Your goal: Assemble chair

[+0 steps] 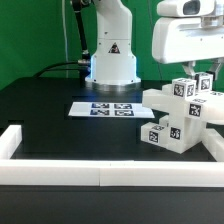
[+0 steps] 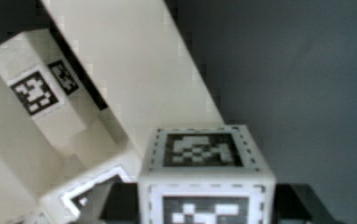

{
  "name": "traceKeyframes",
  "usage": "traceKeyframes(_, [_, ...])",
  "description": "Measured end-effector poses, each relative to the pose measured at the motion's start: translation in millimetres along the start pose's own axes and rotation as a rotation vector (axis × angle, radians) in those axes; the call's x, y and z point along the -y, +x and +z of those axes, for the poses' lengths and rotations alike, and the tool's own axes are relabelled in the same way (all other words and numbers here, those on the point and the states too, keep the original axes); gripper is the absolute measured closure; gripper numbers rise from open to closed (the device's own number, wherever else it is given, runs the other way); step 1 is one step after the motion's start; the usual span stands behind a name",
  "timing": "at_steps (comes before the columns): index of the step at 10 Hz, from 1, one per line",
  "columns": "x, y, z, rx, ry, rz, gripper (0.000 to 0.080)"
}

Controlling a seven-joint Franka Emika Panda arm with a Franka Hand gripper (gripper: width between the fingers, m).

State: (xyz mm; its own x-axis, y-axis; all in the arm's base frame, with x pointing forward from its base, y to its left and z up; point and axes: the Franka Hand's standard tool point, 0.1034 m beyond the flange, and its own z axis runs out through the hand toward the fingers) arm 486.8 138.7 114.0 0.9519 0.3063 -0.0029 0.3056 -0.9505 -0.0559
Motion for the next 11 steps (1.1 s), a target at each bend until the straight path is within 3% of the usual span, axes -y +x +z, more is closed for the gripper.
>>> traceKeyframes(11, [-0.6, 0.3, 0.9, 0.003, 0.012, 0.907, 0.0512])
